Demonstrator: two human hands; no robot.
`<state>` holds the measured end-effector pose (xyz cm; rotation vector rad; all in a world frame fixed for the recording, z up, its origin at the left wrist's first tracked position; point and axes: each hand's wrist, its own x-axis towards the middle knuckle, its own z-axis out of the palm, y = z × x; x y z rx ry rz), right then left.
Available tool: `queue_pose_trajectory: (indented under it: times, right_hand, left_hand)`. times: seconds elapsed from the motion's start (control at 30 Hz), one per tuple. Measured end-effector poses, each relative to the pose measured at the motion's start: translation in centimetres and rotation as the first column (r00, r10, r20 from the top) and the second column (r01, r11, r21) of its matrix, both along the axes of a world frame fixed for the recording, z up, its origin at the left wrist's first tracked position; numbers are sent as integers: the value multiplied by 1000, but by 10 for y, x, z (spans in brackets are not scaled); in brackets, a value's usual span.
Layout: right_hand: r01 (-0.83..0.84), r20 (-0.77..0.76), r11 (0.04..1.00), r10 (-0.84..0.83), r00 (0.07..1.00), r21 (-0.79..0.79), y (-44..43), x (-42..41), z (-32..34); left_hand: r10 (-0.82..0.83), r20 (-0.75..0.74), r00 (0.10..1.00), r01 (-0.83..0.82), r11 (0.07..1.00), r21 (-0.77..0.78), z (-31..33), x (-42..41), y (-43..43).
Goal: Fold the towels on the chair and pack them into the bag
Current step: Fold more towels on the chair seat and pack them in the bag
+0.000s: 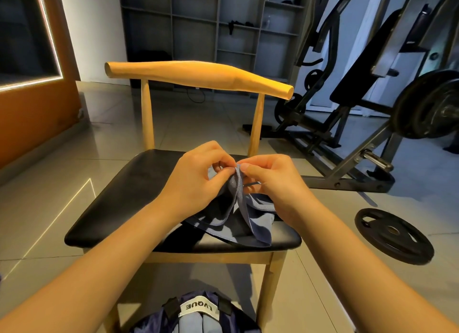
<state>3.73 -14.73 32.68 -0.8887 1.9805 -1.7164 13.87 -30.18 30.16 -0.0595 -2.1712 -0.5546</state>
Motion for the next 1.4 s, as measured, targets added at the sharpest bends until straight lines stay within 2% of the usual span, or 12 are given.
queue_pose_trajectory:
  times: [0.1,0.17,0.27,0.37,0.53,0.7,0.83,0.97,1.1,1.23,1.3,1.4]
  right_hand:
    - [-48,39,999,49,998,-25,3,1,3]
    - [-56,-8,998,55,998,-9,6,1,3]
    - [-30,-31,999,30,999,25,9,-2,-2]
    - [53,-48,994,-48,998,97,17,-11,-5]
    - [120,102,989,-129,986,82,41,-27,-16]
    - [236,300,964,-262,917,121,69,-46,-36]
    - [336,316,923,-380,869,186,90,-56,-46]
    - [400,277,873,-472,837,279,95,-65,-58]
    - [450,218,817,-543,811,360,86,-83,-71]
    - [488,164,776,-584,795,400,68,-108,-84]
    - [449,156,765,-569,808,462,61,-116,-90]
    - [278,244,765,-490,837,581,56,-115,-88]
  left_hand:
    - [16,-7,1000,-16,1000,1,0,0,1]
    - [10,6,1000,-11,1000,24,0,0,2]
    - [-46,86,995,36,992,120,-1,-1,3]
    - [-81,188,979,54,988,144,-10,-2,-1]
    - [-61,332,941,10,988,153,-24,2,-14]
    - [-85,425,901,1,981,194,-28,10,-23]
    - [-170,511,843,-18,940,341,-29,11,-28]
    - [-230,499,836,-24,892,451,-26,14,-23]
    - [-212,524,825,-34,907,420,-29,9,-15]
    - [-91,579,810,-71,966,250,-33,4,-13]
    - [-69,601,796,-75,975,211,-34,3,-11]
    - [-73,570,819,-26,986,164,-34,4,-5]
